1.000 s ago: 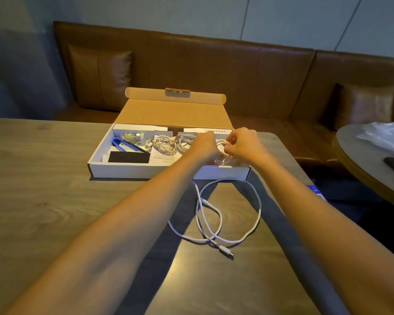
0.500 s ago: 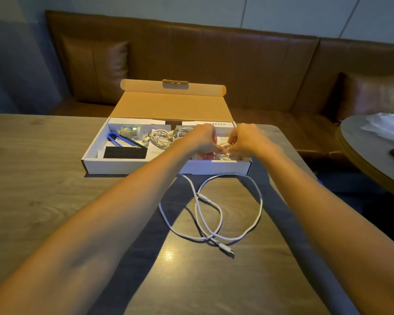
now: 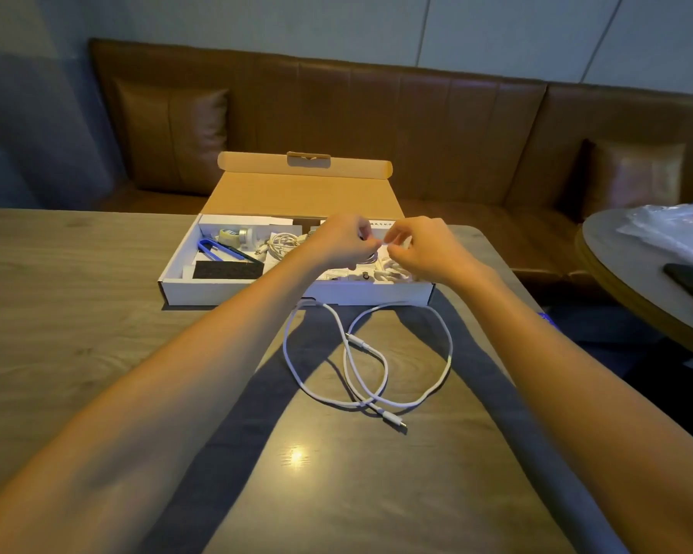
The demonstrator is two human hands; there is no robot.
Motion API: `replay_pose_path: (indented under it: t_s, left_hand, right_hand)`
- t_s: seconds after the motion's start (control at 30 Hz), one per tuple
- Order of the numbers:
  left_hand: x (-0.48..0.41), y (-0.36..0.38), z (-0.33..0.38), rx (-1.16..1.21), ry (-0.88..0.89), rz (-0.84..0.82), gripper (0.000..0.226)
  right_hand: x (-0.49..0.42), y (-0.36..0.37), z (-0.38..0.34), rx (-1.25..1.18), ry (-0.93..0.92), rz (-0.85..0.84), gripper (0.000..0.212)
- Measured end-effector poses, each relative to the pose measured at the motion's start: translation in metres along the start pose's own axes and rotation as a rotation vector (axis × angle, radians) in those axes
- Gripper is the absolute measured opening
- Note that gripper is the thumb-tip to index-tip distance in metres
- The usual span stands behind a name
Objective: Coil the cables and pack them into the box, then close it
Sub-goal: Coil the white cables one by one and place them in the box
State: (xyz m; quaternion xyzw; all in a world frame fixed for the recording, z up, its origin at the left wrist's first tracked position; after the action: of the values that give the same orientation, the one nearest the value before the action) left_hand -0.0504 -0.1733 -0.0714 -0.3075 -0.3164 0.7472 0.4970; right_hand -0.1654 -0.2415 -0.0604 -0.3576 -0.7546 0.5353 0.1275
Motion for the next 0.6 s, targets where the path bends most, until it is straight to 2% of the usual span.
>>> replay_pose_path:
  t_s: [0.17, 0.3, 0.43, 0.5, 0.6]
  left_hand:
    - [0.032, -0.007, 0.011, 0.014, 0.113, -0.071, 0.018]
    - [0.064, -0.012, 0.010, 0.015, 0.155, -0.132, 0.021]
    - [0.094, -0.010, 0.011, 0.024, 0.178, -0.230, 0.020]
    - [0.106, -0.006, 0.008, 0.039, 0.177, -0.299, 0.020]
    - [0.119, -0.003, -0.001, 0.035, 0.147, -0.355, 0.025]
  right_hand:
    - [0.035, 0.001, -0.036, -0.008, -0.124, -0.130, 0.019]
    - [0.061, 0.013, -0.049, -0.048, -0.139, -0.269, 0.012]
    - [0.085, 0.042, -0.052, 0.116, -0.124, -0.482, 0.025]
    - [0.092, 0.051, -0.052, 0.197, -0.104, -0.504, 0.025]
    - [0.097, 0.051, -0.057, 0.227, -0.122, -0.440, 0.023]
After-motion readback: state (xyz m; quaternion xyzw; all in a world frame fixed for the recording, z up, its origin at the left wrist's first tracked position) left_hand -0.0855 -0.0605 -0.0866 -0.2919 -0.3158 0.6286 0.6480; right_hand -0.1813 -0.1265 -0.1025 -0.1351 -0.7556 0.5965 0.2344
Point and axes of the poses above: each hand's wrist, its own x-axis away from the middle knuckle, its own y-axis out of the palm, z = x × y, the point moved 7 cm from there along -x, towards the middle knuckle, and after that the axes turned 3 degrees about y, right-handed, at the moved point
